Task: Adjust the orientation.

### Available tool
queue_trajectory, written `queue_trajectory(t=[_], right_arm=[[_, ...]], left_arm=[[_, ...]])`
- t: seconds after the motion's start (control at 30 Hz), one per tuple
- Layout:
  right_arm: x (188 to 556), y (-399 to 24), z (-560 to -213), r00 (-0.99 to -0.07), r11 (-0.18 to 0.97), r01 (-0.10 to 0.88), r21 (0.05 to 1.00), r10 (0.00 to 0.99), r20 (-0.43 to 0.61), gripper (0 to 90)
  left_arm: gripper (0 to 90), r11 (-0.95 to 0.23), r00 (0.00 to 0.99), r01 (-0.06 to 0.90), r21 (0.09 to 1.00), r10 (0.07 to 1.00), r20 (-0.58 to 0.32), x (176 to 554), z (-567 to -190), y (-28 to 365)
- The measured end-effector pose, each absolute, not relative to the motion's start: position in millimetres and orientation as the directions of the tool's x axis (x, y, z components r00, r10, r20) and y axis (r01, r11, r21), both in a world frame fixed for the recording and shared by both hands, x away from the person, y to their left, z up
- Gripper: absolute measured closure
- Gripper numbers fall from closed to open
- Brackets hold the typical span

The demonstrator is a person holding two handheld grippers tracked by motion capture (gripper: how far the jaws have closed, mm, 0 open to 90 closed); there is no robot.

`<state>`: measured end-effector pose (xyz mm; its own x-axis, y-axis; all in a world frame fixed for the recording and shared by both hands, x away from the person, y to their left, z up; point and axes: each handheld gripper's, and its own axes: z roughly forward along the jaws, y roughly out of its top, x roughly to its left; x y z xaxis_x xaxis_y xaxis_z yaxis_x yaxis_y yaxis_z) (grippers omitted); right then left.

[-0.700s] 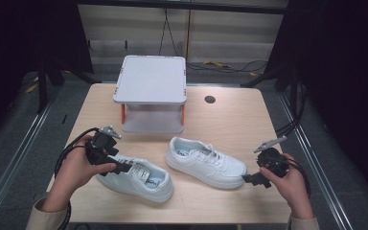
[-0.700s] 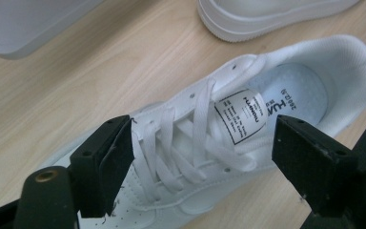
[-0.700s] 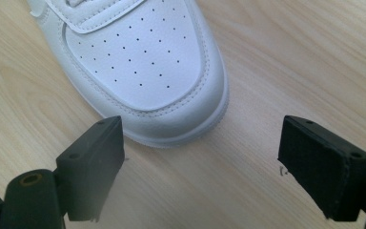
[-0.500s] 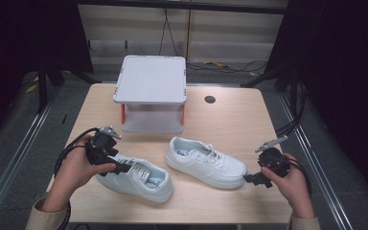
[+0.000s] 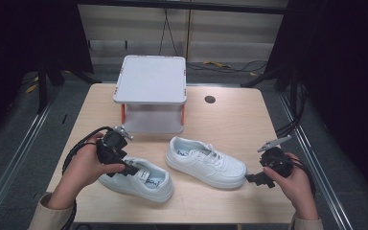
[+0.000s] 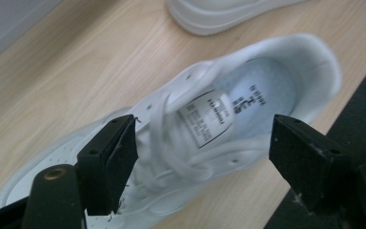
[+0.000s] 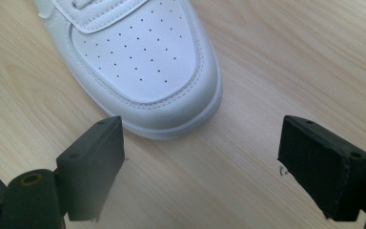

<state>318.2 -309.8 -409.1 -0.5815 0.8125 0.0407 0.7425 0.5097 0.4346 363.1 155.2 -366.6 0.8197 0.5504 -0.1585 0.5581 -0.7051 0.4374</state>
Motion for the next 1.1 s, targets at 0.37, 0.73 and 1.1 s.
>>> queue_trajectory(t=[0.37, 0.73, 1.1], right_arm=[[317.7, -303.8, -408.1, -0.594, 0.521, 0.735, 0.435, 0.804, 0.040, 15.2], [319.1, -302.6, -411.5, -0.597, 0.527, 0.736, 0.424, 0.801, 0.041, 15.2], [317.9, -301.7, -409.6, -0.596, 0.528, 0.734, 0.427, 0.803, 0.033, 15.2]], left_arm=[[27.0, -0.778, 0.865, 0.497, 0.384, 0.483, -0.139, 361.3, -365.9, 115.5], [30.7, -0.820, 0.896, 0.444, 0.361, 0.401, -0.190, 351.5, -372.3, 89.8], [34.2, -0.853, 0.909, 0.405, 0.329, 0.338, -0.243, 340.7, -380.5, 58.8]])
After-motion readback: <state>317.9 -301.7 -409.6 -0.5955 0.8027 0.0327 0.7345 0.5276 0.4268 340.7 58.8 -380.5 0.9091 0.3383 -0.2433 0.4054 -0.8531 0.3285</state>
